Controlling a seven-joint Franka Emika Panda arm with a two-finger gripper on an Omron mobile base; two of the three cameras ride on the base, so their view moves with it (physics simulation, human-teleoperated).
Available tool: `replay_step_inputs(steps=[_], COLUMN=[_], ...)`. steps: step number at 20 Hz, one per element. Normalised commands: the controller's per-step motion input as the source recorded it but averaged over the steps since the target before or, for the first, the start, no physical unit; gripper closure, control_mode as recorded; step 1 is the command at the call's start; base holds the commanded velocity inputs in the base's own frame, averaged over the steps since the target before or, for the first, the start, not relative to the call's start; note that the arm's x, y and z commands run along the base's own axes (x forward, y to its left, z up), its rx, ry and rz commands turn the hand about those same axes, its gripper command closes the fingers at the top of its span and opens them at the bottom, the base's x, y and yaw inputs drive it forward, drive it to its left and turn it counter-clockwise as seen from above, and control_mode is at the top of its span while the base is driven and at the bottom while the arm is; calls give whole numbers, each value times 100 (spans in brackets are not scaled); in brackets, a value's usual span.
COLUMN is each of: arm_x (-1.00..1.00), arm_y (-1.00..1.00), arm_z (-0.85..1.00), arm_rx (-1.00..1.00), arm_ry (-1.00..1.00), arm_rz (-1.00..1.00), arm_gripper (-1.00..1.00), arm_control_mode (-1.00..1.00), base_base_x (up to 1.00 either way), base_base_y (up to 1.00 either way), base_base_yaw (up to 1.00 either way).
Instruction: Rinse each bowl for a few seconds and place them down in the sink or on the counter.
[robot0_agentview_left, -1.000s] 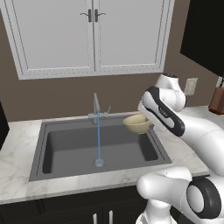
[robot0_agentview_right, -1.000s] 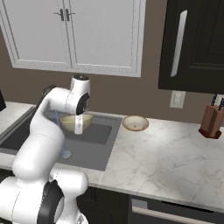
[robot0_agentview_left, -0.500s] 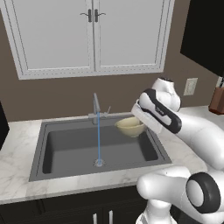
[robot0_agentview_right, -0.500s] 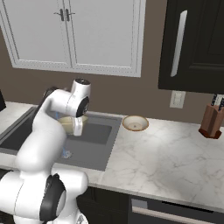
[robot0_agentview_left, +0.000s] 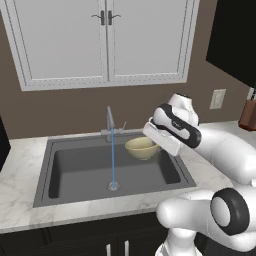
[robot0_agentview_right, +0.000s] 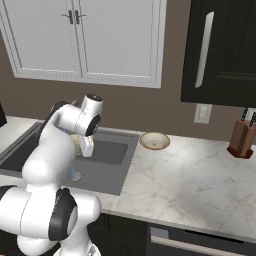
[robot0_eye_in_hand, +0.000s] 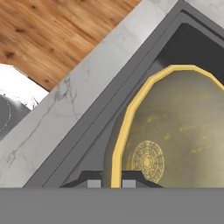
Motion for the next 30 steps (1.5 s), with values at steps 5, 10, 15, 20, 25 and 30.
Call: replay_step_inputs(steps=[5, 10, 15, 20, 25, 30], arm_x=[14, 25, 30, 31, 33, 31], arm_y=[27, 27, 19, 10, 14, 18], arm_z=[-12, -15, -18, -20, -21, -19], arm_rx=[-1, -2, -1, 1, 2, 2], arm_ry=[-1, 0, 0, 0, 0, 0], arm_rz=[9, 6, 3, 2, 2, 2], arm_gripper=[100, 100, 100, 100, 100, 100], arm_control_mode=[-100, -100, -100, -100, -100, -100], base_base_x=[0, 0, 0, 0, 0, 0], base_base_y=[0, 0, 0, 0, 0, 0], base_base_yaw=[0, 0, 0, 0, 0, 0])
